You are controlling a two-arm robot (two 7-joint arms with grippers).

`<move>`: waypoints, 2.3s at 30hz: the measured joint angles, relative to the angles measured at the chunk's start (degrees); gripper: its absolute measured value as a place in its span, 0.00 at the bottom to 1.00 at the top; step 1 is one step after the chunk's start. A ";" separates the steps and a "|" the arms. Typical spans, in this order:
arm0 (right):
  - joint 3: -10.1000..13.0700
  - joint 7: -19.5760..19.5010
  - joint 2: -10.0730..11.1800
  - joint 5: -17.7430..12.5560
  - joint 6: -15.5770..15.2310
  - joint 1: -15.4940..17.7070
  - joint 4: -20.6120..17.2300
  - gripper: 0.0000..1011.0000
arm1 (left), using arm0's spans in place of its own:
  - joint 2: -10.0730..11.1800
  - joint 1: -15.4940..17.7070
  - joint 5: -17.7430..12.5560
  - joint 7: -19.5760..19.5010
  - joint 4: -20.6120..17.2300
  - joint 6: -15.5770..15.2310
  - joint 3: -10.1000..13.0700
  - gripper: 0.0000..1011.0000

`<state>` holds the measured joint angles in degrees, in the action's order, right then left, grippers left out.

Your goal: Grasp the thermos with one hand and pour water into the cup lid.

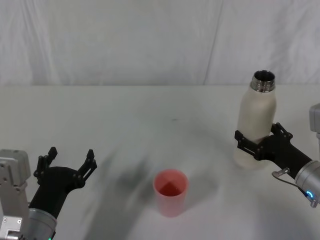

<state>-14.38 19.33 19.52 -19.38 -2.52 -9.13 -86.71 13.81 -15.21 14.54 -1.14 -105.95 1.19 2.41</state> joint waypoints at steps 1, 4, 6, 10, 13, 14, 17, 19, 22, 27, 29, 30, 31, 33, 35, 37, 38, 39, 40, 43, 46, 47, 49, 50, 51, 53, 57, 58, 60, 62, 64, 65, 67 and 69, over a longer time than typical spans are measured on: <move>-0.07 -0.07 -0.02 0.08 0.09 -0.15 0.24 0.94 | 0.00 0.00 0.00 0.00 0.00 0.00 0.00 0.99; -0.19 -0.29 -0.21 0.26 0.44 -0.56 1.13 0.94 | 0.00 0.00 0.00 0.00 0.00 0.00 0.00 0.99; -0.19 -0.57 -0.40 0.31 0.75 -0.80 1.75 0.94 | 0.00 0.00 0.00 0.00 0.00 0.00 0.00 0.99; 0.02 -0.81 -0.88 0.28 1.28 -1.24 2.72 0.94 | 0.00 0.00 0.00 0.00 0.00 0.00 0.00 0.99; 0.13 -0.96 -1.25 0.21 1.62 -1.65 3.40 0.94 | 0.00 0.00 0.00 0.00 0.00 0.00 0.00 0.99; 0.16 -0.99 -1.36 0.18 1.70 -1.74 3.58 0.94 | 0.00 0.00 0.00 0.00 0.00 0.00 0.00 0.99; 0.23 -1.03 -1.76 0.05 2.06 -2.11 4.12 0.94 | 0.00 0.00 0.00 0.00 0.00 0.00 0.00 0.99; 0.23 -1.02 -1.94 0.01 2.21 -2.24 4.32 0.94 | 0.00 0.00 0.00 0.00 0.00 0.00 0.00 0.99; 0.23 -1.08 -2.30 -0.05 2.49 -2.50 4.72 0.94 | 0.00 0.00 0.00 0.00 0.00 0.00 0.00 0.99; 0.21 -1.25 -2.85 -0.06 2.89 -2.79 5.38 0.94 | 0.00 0.00 0.00 0.00 0.00 0.00 0.00 0.99; 0.20 -1.28 -2.89 -0.06 2.91 -2.80 5.43 0.94 | 0.00 0.00 0.00 0.00 0.00 0.00 0.00 0.99; 0.19 -1.32 -2.97 -0.05 2.95 -2.82 5.53 0.94 | 0.00 0.00 0.00 0.00 0.00 0.00 0.00 0.99; 0.18 -1.31 -3.02 -0.04 2.96 -2.84 5.61 0.94 | 0.00 0.00 0.00 0.00 0.00 0.00 0.00 0.99; 0.15 -1.31 -3.08 -0.02 3.00 -2.85 5.72 0.94 | 0.00 0.00 0.00 0.00 0.00 0.00 0.00 0.99; 0.09 -1.31 -3.18 0.03 3.04 -2.86 5.87 0.94 | 0.00 0.00 0.00 0.00 0.00 0.00 0.00 0.99; 0.06 -1.31 -3.21 0.08 3.05 -2.85 5.92 0.94 | 0.00 0.00 0.00 0.00 0.00 0.00 0.00 0.99; 0.06 -1.31 -3.21 0.08 3.05 -2.85 5.92 0.94 | 0.00 0.00 0.00 0.00 0.00 0.00 0.00 0.99; 0.04 -1.32 -3.24 0.11 3.08 -2.85 6.05 0.94 | 0.00 0.00 0.00 0.00 0.00 0.00 0.00 0.99; 0.03 -1.32 -3.27 0.13 3.08 -2.85 6.09 0.94 | 0.00 0.00 0.00 0.00 0.00 0.00 0.00 0.99; -0.02 -1.38 -3.41 0.26 3.09 -2.88 6.28 0.94 | 0.00 0.00 0.00 0.00 0.00 0.00 0.00 0.99; -0.03 -1.44 -3.55 0.31 3.17 -2.88 6.55 0.94 | 0.00 0.00 0.00 0.00 0.00 0.00 0.00 0.99; -0.03 -1.45 -3.58 0.31 3.19 -2.88 6.60 0.94 | 0.00 0.00 0.00 0.00 0.00 0.00 0.00 0.99; -0.03 -1.48 -3.73 0.32 3.25 -2.88 6.76 0.94 | 0.00 0.00 0.00 0.00 0.00 0.00 0.00 0.99; -0.03 -1.47 -3.75 0.32 3.26 -2.88 6.79 0.94 | 0.00 0.00 0.00 0.00 0.00 0.00 0.00 0.99; -0.03 -1.47 -3.77 0.32 3.28 -2.88 6.82 0.94 | 0.00 0.00 0.00 0.00 0.00 0.00 0.00 0.99; -0.03 -1.47 -3.85 0.32 3.31 -2.94 6.98 0.94 | 0.00 0.00 0.00 0.00 0.00 0.00 0.00 0.99; -0.03 -1.44 -3.91 0.36 3.33 -3.04 7.17 0.94 | 0.00 0.00 0.00 0.00 0.00 0.00 0.00 0.99; -0.03 -1.41 -3.92 0.39 3.33 -3.06 7.24 0.94 | 0.00 0.00 0.00 0.00 0.00 0.00 0.00 0.99; -0.03 -1.38 -3.93 0.44 3.33 -3.07 7.30 0.94 | 0.00 0.00 0.00 0.00 0.00 0.00 0.00 0.99; -0.05 -1.37 -3.94 0.48 3.33 -3.09 7.38 0.94 | 0.00 0.00 0.00 0.00 0.00 0.00 0.00 0.99; -0.07 -1.35 -4.00 0.52 3.32 -3.17 7.54 0.94 | 0.00 0.00 0.00 0.00 0.00 0.00 0.00 0.99; -0.07 -1.32 -4.00 0.52 3.31 -3.22 7.59 0.94 | 0.00 0.00 0.00 0.00 0.00 0.00 0.00 0.99; -0.09 -1.28 -3.99 0.53 3.30 -3.25 7.63 0.94 | 0.00 0.00 0.00 0.00 0.00 0.00 0.00 0.99; -0.09 -1.27 -3.99 0.54 3.29 -3.25 7.63 0.94 | 0.00 0.00 0.00 0.00 0.00 0.00 0.00 0.99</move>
<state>-14.47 18.06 15.53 -18.85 0.77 -12.38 -79.08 13.81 -15.21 14.54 -1.14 -105.95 1.19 2.41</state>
